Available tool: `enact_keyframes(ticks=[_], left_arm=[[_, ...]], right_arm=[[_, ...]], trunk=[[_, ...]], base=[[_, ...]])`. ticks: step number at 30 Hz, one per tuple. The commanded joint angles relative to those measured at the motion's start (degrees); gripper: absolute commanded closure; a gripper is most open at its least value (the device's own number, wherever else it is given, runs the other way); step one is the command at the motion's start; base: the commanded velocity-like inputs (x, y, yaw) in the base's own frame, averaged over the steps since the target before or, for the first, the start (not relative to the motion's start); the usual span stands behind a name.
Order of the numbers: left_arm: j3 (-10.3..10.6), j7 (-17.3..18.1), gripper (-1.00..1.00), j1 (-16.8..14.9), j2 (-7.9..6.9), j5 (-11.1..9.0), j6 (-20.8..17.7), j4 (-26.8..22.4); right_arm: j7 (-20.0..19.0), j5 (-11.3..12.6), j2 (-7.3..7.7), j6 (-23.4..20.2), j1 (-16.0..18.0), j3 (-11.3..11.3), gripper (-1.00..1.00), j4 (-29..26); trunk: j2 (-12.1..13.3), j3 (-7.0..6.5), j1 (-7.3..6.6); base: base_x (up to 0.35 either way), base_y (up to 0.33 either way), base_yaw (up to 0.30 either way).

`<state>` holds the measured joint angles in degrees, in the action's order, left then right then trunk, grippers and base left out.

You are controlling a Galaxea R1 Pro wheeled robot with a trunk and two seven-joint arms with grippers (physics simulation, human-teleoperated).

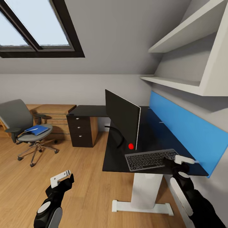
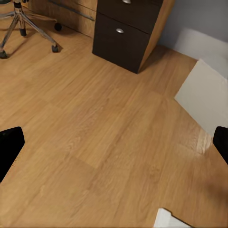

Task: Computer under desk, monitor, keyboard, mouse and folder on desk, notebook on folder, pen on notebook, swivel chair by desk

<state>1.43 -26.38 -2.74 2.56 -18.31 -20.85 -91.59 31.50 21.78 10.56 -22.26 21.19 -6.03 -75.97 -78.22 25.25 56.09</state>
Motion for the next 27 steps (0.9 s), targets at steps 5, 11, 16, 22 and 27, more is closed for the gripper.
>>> enact_keyframes(ticks=[5, 11, 16, 22, 27], left_arm=[[-0.42, -0.37, -1.0, -0.05, -0.01, -0.5, -0.15, -0.1], [-0.59, -0.34, -1.0, -0.02, -0.01, -0.5, -0.15, -0.16], [-0.43, -0.4, -1.0, -0.02, 0.01, -0.5, -0.08, -0.17], [-0.33, -0.42, -1.0, -0.03, 0.07, -0.5, -0.07, -0.17], [-0.27, -0.39, -1.0, -0.04, 0.08, -0.5, -0.07, -0.17]], right_arm=[[-8.62, -1.0, 2.2, 2.13, 13.69, 2.44, -1.0, 18.22], [-18.25, -6.45, 2.9, 14.11, 27.73, 3.03, -1.0, 43.03], [-21.23, -8.3, 2.91, 18.06, 31.39, 3.18, -1.0, 49.21], [-22.44, -8.48, 2.82, 18.29, 31.75, 3.13, -1.0, 50.24], [-22.96, -8.5, 2.81, 18.3, 31.78, 3.13, -1.0, 50.48]], trunk=[[-0.04, 0.07, 0.0], [-0.04, 0.07, 0.0], [-0.04, 0.07, 0.0], [-0.04, 0.07, 0.0], [-0.04, 0.07, 0.0]], base=[[0.001, 0.0, 0.0], [0.0, 0.0, 0.0], [0.0, 0.0, 0.0], [0.037, 0.0, 0.0], [0.226, 0.0, 0.0]])
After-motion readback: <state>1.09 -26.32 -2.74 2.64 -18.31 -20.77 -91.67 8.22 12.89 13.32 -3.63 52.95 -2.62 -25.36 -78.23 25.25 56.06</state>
